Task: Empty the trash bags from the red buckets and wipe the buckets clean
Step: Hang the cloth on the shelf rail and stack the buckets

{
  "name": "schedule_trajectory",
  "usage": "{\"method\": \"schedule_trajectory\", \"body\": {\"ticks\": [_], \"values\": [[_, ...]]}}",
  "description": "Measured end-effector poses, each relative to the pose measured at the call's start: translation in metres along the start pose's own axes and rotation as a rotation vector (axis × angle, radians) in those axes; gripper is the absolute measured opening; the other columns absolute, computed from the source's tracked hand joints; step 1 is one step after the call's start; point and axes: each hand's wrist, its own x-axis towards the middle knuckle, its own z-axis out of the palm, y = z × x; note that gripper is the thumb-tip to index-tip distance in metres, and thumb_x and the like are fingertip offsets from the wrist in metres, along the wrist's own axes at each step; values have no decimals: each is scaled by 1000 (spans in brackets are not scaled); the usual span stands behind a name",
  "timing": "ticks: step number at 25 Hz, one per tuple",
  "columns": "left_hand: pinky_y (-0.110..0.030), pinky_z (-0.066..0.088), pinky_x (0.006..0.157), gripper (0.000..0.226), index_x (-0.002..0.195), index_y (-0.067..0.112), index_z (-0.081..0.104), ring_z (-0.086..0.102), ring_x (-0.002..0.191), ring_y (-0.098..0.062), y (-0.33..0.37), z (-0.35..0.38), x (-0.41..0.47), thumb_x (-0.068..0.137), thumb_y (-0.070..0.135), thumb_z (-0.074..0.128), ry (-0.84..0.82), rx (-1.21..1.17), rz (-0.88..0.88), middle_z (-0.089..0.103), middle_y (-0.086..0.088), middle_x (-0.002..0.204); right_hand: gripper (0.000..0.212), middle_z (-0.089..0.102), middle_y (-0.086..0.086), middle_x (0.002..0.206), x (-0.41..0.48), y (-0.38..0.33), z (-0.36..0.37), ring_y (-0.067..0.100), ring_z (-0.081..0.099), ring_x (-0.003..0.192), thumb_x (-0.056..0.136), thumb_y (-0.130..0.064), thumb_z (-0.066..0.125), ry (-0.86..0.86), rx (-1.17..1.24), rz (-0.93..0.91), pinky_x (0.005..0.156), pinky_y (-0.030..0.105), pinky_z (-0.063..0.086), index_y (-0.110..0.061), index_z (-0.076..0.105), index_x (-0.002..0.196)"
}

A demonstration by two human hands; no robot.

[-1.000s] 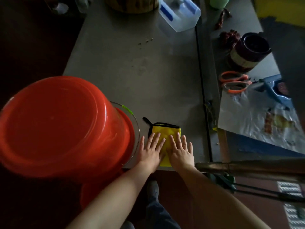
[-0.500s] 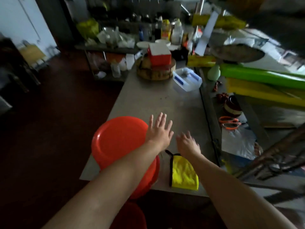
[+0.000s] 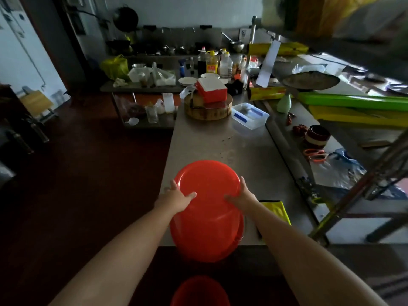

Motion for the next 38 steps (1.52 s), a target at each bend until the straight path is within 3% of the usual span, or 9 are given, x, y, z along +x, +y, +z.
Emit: {"method": "schedule_trajectory", "body": {"ticks": [6, 9, 13, 20, 24, 29, 32, 35, 38], "values": [[-52, 32, 117, 132, 156, 17, -12, 28, 147, -35, -26, 1, -8, 72, 63, 78, -106, -385, 58, 12, -14, 164, 115, 47, 13, 136, -23, -1, 3, 36, 64, 106, 80, -20, 84, -163, 230, 210, 71, 57, 61, -40, -2, 154], [-52, 40, 111, 136, 157, 24, -4, 31, 143, -35, -38, -6, -28, 63, 51, 90, -119, -482, 58, 19, -11, 158, 86, 52, 16, 122, -36, 1, -6, 36, 65, 99, 82, -16, 76, -227, 293, 322, 78, 65, 57, -33, 19, 143], [-57, 55, 88, 114, 155, 45, 6, 50, 125, -36, -51, -10, -54, 74, 37, 86, -380, -764, 7, 38, -7, 150, 78, 53, 15, 126, -43, 1, -3, 42, 61, 109, 80, -64, 72, -160, 538, 370, 73, 65, 57, -32, 32, 138], [-42, 54, 69, 59, 143, 29, 31, 58, 90, -20, -29, -27, -86, 96, 46, 61, -213, -1048, -30, 54, -2, 121, 101, 60, 11, 124, -41, -20, -18, 38, 63, 109, 52, -95, 60, -156, 481, 172, 71, 65, 55, -32, 52, 131], [-48, 54, 77, 39, 117, 28, 53, 61, 91, -24, -22, -48, -81, 97, 60, 45, -131, -1092, 29, 63, -6, 111, 77, 68, 14, 115, -33, -40, -48, 28, 65, 97, 73, -92, 45, -88, 445, 6, 86, 47, 53, -28, 70, 108], [-54, 55, 75, 110, 134, 41, 53, 60, 111, -36, -28, -22, -64, 53, 108, 20, -254, -852, -119, 53, -12, 139, 78, 53, 10, 127, -29, -24, -37, 31, 59, 112, 73, -95, 41, 8, 291, 74, 99, 49, 50, -36, 57, 121], [-45, 52, 67, 61, 120, 37, 47, 63, 93, -31, -18, -30, -79, 84, 84, 33, -300, -850, -133, 62, -11, 115, 43, 49, 12, 128, -51, -36, -30, 31, 56, 109, 87, -64, 44, -85, 254, 73, 95, 46, 50, -36, 49, 119], [-31, 49, 65, 29, 109, 25, 54, 61, 72, -20, -9, -35, -86, 94, 48, 46, -228, -777, -1, 60, -6, 91, 57, 60, 9, 111, -74, -55, -26, 23, 58, 93, 78, -51, 52, -206, 291, 3, 82, 33, 50, -19, 58, 125], [-41, 39, 112, 69, 152, 31, 35, 46, 134, -28, -3, -14, -80, 92, 62, 50, -225, -592, 130, 39, -12, 153, 70, 30, 5, 162, -76, -52, -6, 34, 23, 150, 95, -61, 46, -238, -53, -125, 121, 49, 21, -26, 36, 155]]}}
